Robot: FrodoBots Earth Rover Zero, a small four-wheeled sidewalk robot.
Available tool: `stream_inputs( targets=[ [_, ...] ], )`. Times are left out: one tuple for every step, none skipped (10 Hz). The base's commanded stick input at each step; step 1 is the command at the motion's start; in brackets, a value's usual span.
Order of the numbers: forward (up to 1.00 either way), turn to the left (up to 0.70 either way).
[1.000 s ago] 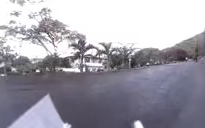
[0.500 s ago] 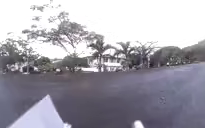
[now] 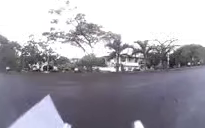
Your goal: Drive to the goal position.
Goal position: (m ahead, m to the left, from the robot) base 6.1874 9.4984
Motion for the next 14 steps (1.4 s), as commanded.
stream_inputs(
  targets=[
    [0.0, 0.5],
    [0.0, 0.5],
    [0.0, 0.5],
    [0.0, 0.5],
    [0.0, 0.5],
    [0.0, 0.5],
    [0.0, 0.5],
    [0.0, 0.5],
    [0.0, 0.5],
    [0.0, 0.5],
    [0.0, 0.5],
    [0.0, 0.5],
    [0.0, 0.5],
    [0.0, 0.5]
  ],
)
